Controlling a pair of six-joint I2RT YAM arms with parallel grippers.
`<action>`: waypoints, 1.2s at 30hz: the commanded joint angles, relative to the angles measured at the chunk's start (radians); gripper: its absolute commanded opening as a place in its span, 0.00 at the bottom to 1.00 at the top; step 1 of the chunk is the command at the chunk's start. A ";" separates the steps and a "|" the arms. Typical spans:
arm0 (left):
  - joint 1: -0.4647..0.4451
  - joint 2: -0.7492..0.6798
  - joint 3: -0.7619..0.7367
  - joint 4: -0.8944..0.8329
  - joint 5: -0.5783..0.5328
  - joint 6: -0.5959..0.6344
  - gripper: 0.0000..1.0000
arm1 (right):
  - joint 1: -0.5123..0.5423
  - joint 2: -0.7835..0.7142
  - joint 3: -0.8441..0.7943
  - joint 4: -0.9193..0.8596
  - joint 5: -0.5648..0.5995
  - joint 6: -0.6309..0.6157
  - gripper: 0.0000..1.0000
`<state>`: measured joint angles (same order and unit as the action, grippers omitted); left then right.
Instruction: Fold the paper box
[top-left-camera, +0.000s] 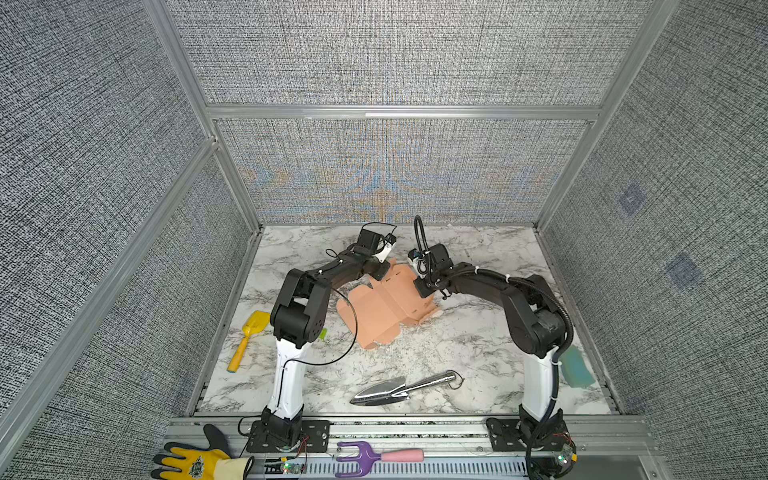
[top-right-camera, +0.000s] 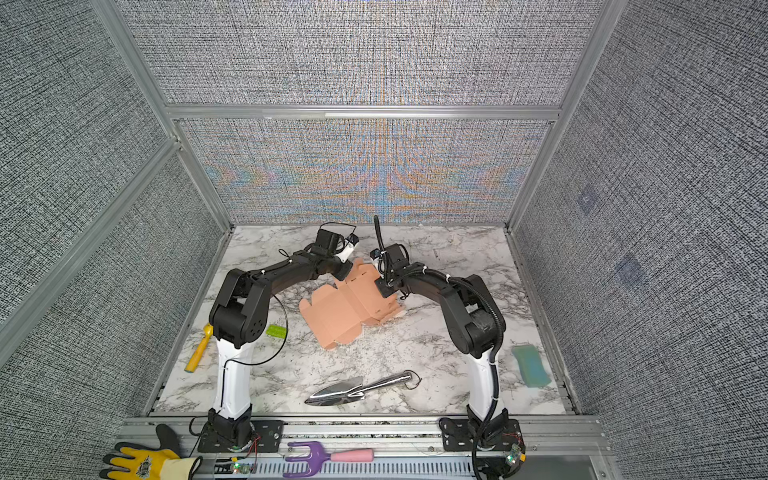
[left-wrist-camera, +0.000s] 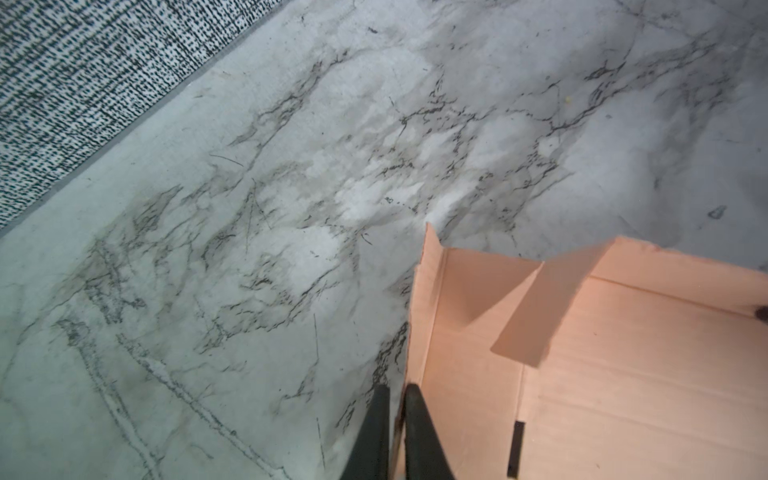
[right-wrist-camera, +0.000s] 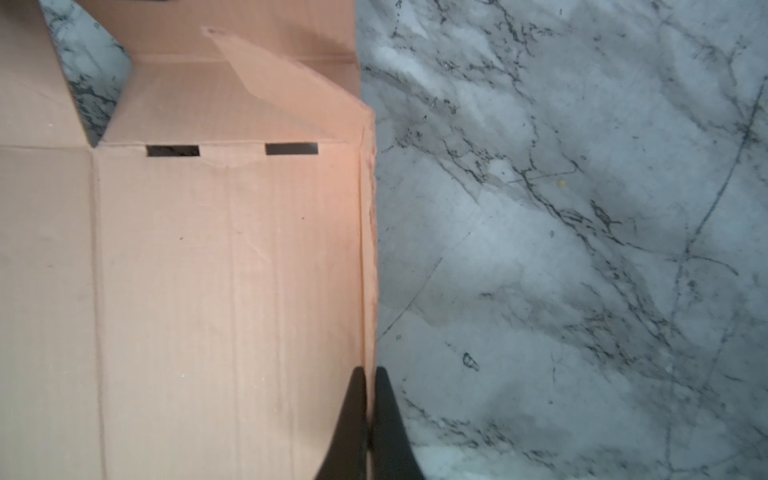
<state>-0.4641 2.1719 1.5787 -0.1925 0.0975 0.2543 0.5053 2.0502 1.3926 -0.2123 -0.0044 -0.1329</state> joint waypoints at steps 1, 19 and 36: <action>-0.001 0.000 0.016 -0.001 -0.027 -0.003 0.03 | 0.000 -0.010 -0.005 0.005 0.004 0.002 0.00; -0.001 -0.094 -0.036 -0.003 0.028 -0.092 0.00 | 0.001 -0.026 -0.009 0.003 0.018 0.015 0.00; 0.013 -0.144 -0.129 -0.008 -0.035 -0.268 0.00 | -0.006 -0.105 0.015 0.019 -0.047 0.050 0.34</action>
<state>-0.4530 2.0434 1.4567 -0.2111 0.0765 0.0315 0.4953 1.9701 1.4155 -0.2096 -0.0315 -0.1032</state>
